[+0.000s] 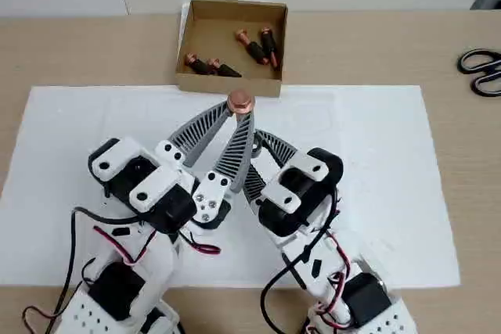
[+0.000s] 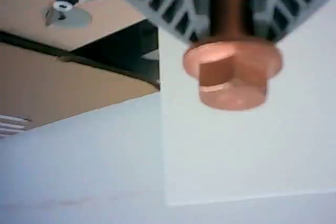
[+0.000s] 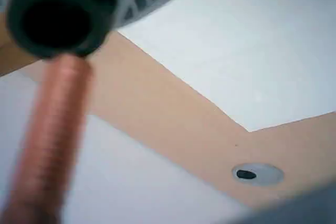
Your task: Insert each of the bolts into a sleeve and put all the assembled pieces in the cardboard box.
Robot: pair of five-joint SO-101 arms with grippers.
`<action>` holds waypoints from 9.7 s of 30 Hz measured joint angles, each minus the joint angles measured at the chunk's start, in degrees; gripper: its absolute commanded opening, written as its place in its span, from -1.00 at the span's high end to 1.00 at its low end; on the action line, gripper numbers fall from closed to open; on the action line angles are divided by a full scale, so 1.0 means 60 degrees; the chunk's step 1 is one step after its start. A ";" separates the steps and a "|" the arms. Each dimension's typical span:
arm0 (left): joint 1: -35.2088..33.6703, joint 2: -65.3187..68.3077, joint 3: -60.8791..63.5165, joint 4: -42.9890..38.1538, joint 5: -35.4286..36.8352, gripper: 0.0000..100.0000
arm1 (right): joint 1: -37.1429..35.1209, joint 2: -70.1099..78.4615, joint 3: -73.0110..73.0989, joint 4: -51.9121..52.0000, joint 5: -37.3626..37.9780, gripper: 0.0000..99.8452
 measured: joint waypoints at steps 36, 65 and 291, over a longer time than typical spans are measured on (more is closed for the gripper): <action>0.0073 0.0000 0.0059 0.2886 0.0703 0.75 | -0.0015 0.0000 0.0000 0.0015 0.0000 0.99; -0.1597 0.0000 -0.1304 0.2520 -0.2110 0.83 | 0.0015 0.0000 0.0015 0.0015 0.0029 0.99; -0.7121 -0.4352 0.4952 0.8850 -0.0322 0.99 | 0.6579 -0.2051 0.1890 0.7560 -0.0630 0.99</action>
